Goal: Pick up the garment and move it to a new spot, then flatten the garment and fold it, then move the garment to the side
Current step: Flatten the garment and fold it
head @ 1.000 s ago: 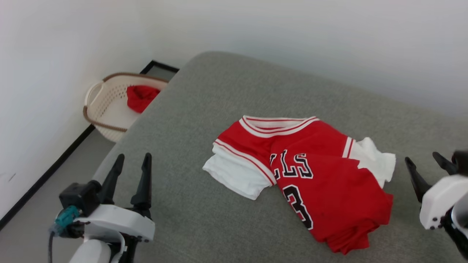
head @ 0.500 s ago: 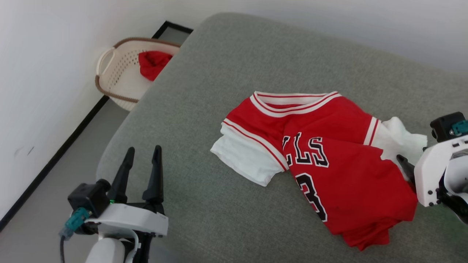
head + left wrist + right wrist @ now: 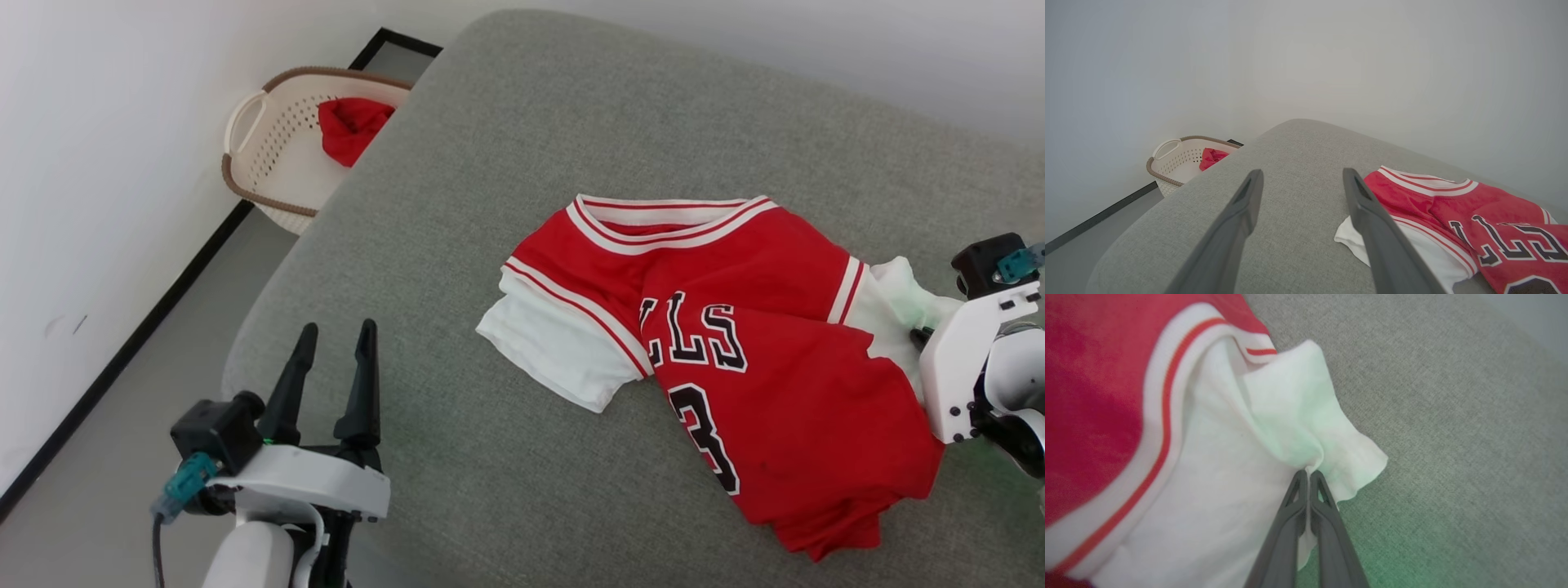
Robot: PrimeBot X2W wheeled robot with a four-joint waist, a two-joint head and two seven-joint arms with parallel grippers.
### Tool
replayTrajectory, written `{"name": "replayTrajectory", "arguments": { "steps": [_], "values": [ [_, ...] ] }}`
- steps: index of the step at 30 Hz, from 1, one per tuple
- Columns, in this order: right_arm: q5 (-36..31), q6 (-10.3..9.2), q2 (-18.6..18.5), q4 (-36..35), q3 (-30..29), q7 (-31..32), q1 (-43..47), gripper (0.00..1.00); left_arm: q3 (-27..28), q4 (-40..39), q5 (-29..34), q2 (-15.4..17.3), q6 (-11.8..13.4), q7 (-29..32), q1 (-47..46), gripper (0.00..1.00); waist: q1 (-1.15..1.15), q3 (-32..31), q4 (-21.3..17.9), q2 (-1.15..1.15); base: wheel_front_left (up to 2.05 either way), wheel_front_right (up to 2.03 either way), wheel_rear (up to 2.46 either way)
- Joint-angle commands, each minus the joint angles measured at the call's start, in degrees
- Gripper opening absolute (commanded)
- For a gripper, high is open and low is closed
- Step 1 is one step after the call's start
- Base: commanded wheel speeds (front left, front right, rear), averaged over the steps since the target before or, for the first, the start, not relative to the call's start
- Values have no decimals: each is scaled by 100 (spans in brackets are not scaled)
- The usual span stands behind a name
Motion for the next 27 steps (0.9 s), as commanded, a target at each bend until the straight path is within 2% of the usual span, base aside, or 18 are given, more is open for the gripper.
{"name": "replayTrajectory", "arguments": {
  "steps": [1, 11, 27],
  "values": [
    [-36, -6, 14, 112, -57, -51, 45, 0, -29, 27, -44, 73, -21, -7, -40, 100, 0, -63, -19, 0, 0, 0, 0],
    [-4, -6, -250, -86, -695, -322, 390, 0, -368, 197, -177, 359, -20, -7, -188, 100, 0, -441, -182, 0, 0, 0, 0],
    [-91, -6, -521, -706, -1660, -179, 1338, 0, -384, 201, -159, 652, -21, -6, -209, 100, 0, -607, -1314, 0, 0, 0, 0]
  ]
}}
